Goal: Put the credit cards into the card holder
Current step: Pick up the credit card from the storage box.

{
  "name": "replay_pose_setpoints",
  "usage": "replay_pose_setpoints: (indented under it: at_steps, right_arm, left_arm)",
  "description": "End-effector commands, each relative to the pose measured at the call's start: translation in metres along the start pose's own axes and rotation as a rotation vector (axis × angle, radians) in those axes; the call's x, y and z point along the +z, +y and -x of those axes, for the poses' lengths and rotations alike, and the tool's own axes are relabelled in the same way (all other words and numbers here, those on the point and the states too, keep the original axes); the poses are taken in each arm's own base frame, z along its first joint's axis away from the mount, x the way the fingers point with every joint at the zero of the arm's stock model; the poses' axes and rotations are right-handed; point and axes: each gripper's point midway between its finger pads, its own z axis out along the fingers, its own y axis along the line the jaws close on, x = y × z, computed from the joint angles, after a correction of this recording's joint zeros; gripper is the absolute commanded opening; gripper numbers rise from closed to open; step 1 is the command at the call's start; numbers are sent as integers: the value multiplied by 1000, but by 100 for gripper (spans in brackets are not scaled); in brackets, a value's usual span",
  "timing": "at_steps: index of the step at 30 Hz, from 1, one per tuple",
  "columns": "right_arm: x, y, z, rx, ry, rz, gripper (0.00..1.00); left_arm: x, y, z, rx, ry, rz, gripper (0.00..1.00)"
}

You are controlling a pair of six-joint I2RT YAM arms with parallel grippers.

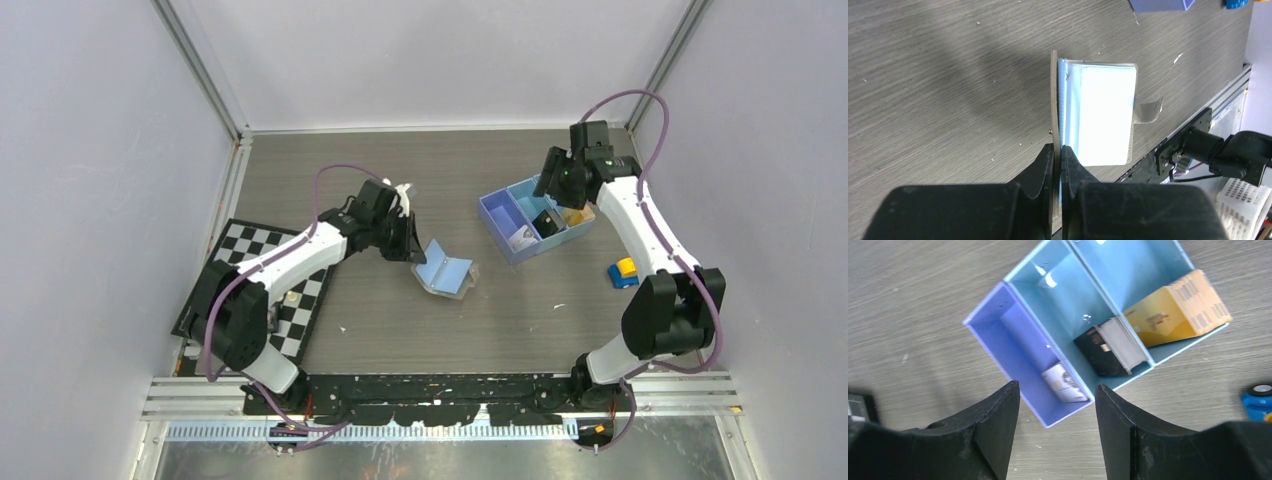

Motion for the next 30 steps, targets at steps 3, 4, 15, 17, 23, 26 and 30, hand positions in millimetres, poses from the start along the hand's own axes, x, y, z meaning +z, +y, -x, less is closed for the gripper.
replay_pose_setpoints:
  at_steps: [3, 4, 15, 17, 23, 26, 30]
  right_arm:
    - [14, -22, -7, -86, 80, 6, 62]
    - [15, -23, -7, -90, 70, 4, 62]
    - [14, -97, 31, -135, -40, -392, 62]
    - [18, -98, 43, -142, -37, -389, 63]
    - [29, -132, 36, -151, 118, -433, 63]
    - [34, -138, 31, -123, 154, -339, 63]
    - [34, -132, 27, -155, 185, -237, 63]
  left_arm:
    - [-6, 11, -9, 58, 139, 22, 0]
    - [-4, 13, -10, 61, 141, 15, 0]
    - [-13, 32, -9, 137, 120, 78, 0]
    - [-12, 33, -13, 134, 140, 74, 0]
    - [-14, 29, -14, 137, 155, 56, 0]
    - [-14, 29, -15, 137, 159, 56, 0]
    - [-14, 28, -16, 138, 162, 47, 0]
